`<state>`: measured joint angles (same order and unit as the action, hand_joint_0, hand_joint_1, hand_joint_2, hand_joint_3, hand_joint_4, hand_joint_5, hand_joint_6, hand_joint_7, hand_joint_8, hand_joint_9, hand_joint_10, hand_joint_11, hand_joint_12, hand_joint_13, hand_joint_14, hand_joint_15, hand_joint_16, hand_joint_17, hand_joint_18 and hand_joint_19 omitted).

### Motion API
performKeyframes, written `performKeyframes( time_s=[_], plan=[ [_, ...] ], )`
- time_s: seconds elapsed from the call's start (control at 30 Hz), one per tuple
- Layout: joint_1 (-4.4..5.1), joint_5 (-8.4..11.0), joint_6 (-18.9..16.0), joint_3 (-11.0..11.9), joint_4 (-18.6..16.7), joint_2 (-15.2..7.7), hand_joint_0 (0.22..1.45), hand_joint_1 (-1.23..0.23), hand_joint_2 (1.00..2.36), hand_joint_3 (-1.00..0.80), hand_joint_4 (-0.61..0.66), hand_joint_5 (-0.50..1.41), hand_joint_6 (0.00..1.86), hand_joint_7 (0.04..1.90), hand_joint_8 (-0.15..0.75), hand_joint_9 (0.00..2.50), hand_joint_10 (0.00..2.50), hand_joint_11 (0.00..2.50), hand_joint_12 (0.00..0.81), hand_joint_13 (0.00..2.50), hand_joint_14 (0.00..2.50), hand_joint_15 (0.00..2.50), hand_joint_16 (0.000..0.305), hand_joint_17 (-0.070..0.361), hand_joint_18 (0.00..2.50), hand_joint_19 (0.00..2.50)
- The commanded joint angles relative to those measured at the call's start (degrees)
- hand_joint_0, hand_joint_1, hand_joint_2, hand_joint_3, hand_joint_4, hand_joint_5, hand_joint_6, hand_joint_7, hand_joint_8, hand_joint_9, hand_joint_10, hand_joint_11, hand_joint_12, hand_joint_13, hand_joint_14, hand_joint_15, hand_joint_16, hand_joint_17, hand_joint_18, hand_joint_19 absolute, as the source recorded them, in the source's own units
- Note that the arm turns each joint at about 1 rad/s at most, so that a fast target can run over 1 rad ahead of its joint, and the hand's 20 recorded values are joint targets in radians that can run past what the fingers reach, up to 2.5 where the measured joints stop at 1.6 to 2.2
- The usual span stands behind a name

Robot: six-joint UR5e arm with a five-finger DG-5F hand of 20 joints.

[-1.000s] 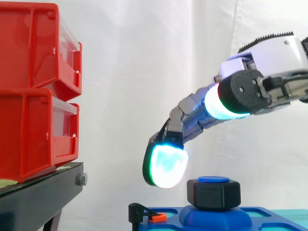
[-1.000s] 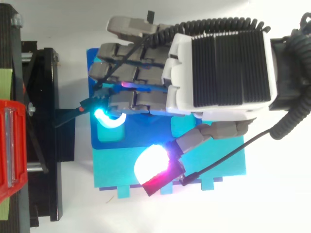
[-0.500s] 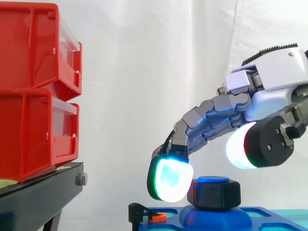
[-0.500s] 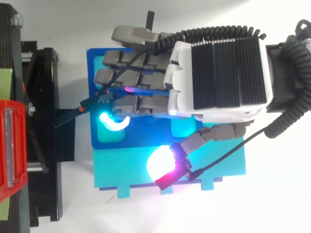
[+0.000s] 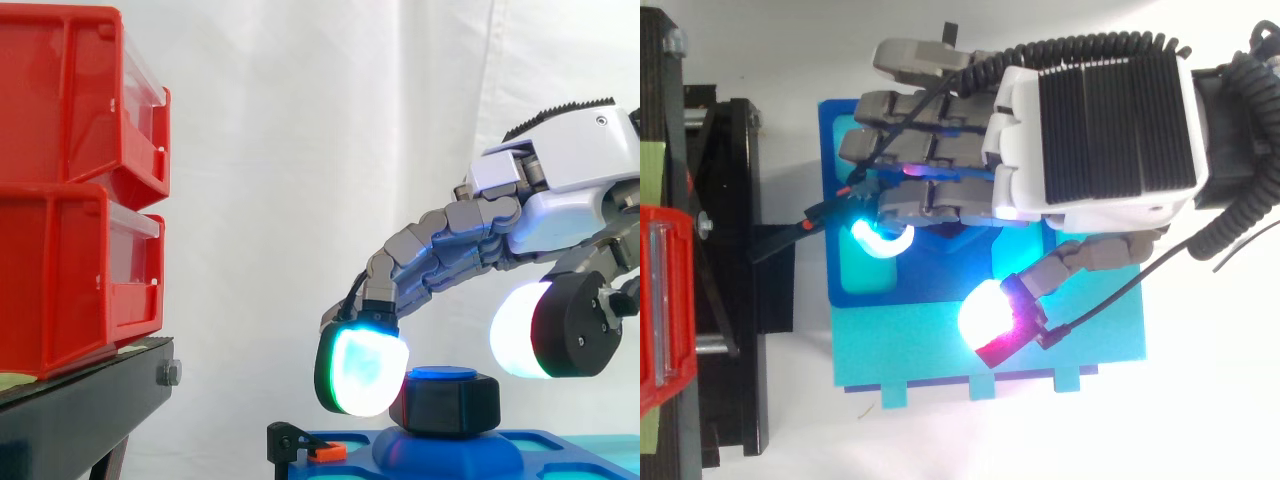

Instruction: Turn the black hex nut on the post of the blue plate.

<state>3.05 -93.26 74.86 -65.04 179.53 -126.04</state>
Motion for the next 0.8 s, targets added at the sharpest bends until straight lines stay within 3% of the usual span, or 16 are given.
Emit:
performKeyframes(
  time_s=[0.0, 0.77],
  plan=[
    [-0.41, -0.61, 0.11, 0.00, -0.06, 0.00, 0.48, -0.57, 1.00, -0.50, 0.17, -0.21, 0.50, 0.79, 0.219, 0.19, 0.00, 0.00, 0.365, 0.01, 0.00, 0.00, 0.058, 0.131, 0.00, 0.03],
    [-3.58, -4.21, 3.10, 0.00, -0.94, 0.00, 0.47, -0.56, 1.00, -0.50, 0.17, -0.21, 0.50, 0.79, 0.222, 0.20, 0.00, 0.00, 0.365, 0.01, 0.00, 0.00, 0.059, 0.132, 0.00, 0.03]
  ],
)
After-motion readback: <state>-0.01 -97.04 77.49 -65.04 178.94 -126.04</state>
